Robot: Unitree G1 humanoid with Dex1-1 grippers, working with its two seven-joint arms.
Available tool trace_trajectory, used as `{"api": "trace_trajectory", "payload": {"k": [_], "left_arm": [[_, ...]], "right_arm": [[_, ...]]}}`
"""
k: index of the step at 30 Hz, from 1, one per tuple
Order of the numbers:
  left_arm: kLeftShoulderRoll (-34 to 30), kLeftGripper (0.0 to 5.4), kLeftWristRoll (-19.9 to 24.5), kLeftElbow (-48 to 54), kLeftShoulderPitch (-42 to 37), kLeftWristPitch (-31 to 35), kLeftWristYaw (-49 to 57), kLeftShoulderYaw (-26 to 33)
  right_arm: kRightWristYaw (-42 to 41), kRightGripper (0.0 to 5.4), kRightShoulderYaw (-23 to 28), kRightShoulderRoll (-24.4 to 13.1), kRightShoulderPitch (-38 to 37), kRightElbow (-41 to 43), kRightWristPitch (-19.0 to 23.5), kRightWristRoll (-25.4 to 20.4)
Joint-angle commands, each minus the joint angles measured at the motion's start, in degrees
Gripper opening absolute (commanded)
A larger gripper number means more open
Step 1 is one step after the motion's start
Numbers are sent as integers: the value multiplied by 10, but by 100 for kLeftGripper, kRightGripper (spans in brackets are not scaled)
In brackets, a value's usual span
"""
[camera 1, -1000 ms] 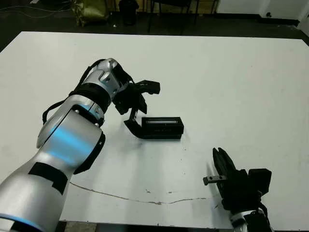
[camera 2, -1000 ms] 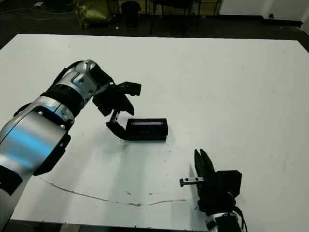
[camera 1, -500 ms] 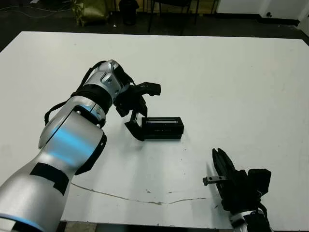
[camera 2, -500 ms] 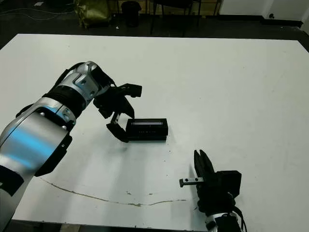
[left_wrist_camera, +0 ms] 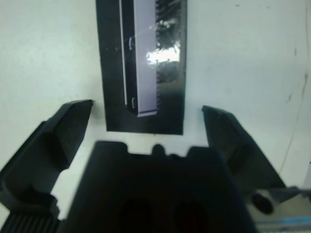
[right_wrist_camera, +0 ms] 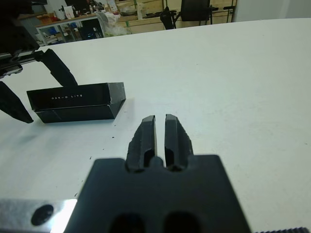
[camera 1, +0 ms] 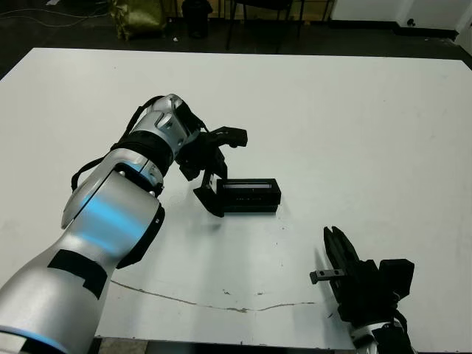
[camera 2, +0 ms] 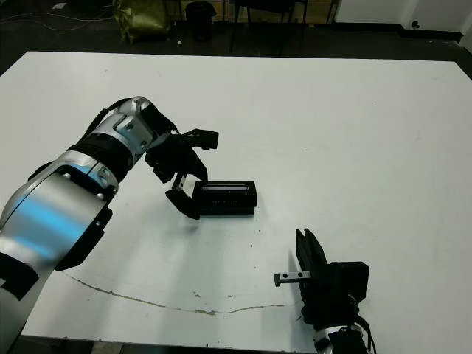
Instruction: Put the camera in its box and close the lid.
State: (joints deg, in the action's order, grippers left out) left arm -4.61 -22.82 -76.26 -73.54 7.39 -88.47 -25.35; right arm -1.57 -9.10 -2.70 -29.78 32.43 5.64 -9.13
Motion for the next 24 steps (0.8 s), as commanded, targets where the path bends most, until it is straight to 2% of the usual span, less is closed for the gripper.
{"api": "trace_trajectory", "payload": {"k": [1, 3, 6, 11, 14, 18, 24], "left_arm": [[1, 497, -8, -9, 14, 19, 7, -3], [2, 451, -9, -8, 14, 25, 12, -3], [4, 377, -12, -9, 12, 45, 14, -6], [4, 264, -16, -6, 10, 50, 25, -9], [5, 241, -17, -6, 9, 53, 32, -11], [6, 239, -17, -7, 8, 60, 32, -13], [6, 239, -18, -4, 7, 53, 31, -18]], "right_arm": [[0, 0, 2, -1, -51, 0, 9, -3], [-6, 0, 4, -2, -49, -11, -9, -4], [0, 0, 6, -1, -48, -11, 5, -1], [-1, 0, 8, -1, -47, -13, 5, -2], [2, 0, 7, -2, -47, -8, 15, 2], [6, 0, 4, -4, -47, 4, 29, 8], [-1, 0, 7, -1, -45, -1, 25, -3]]}}
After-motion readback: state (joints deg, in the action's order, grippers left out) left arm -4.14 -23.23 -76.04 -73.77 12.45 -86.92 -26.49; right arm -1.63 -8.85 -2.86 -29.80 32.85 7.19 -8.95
